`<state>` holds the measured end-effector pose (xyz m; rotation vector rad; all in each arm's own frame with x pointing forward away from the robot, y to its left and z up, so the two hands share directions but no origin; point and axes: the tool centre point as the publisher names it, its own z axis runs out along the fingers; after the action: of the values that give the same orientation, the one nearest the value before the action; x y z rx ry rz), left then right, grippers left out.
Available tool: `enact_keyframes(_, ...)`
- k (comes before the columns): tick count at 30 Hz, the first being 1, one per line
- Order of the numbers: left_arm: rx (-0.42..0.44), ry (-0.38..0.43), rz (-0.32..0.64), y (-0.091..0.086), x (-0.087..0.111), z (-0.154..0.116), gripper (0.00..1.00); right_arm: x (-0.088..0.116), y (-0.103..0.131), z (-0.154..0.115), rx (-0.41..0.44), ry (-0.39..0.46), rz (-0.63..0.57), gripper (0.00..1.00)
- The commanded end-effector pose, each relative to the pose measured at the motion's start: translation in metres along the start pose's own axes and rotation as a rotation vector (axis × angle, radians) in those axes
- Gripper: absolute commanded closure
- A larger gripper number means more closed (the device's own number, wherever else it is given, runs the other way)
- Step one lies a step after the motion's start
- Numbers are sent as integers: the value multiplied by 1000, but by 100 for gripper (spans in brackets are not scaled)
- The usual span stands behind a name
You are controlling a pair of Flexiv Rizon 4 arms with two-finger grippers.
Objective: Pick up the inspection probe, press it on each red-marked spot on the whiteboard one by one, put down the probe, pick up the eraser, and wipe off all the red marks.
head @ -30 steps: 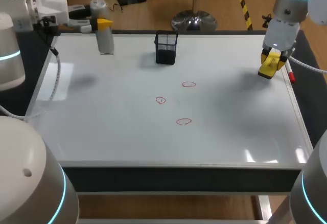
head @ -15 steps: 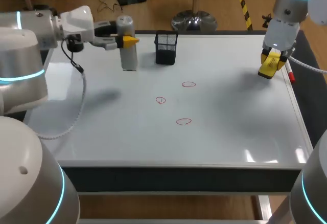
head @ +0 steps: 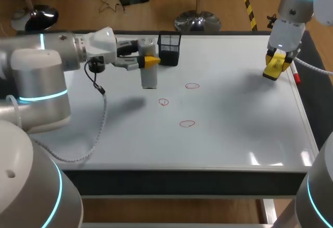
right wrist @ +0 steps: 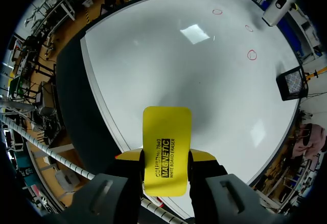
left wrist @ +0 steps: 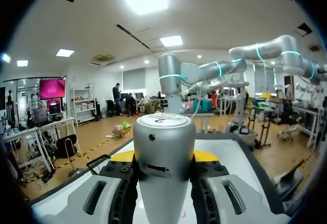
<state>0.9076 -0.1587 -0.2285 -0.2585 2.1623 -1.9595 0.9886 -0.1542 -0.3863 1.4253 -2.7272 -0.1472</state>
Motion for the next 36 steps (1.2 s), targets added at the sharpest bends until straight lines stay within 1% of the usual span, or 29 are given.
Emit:
enact_keyframes(1, 0, 27, -10, 12, 2, 15, 100, 0, 0, -1, 2, 2, -2, 100)
enact_keyframes(3, 7, 28, -25, 15, 5, 19, 100, 0, 0, -1, 2, 2, -2, 100)
enact_keyframes(5, -4, 37, -16, 19, 10, 23, 100, 0, 0, -1, 2, 2, -2, 100)
enact_keyframes(6, 9, 37, -26, 21, 11, 24, 100, 0, 0, -1, 2, 2, -2, 100)
enact_keyframes(11, 13, 42, -39, 30, 15, 29, 100, 0, 0, -1, 2, 2, -2, 100)
enact_keyframes(21, -5, 69, -40, 36, 25, 37, 100, 0, 0, -1, 2, 2, -2, 100)
enact_keyframes(36, -11, 70, -15, 42, 35, 40, 100, 0, 0, -1, 2, 2, -2, 100)
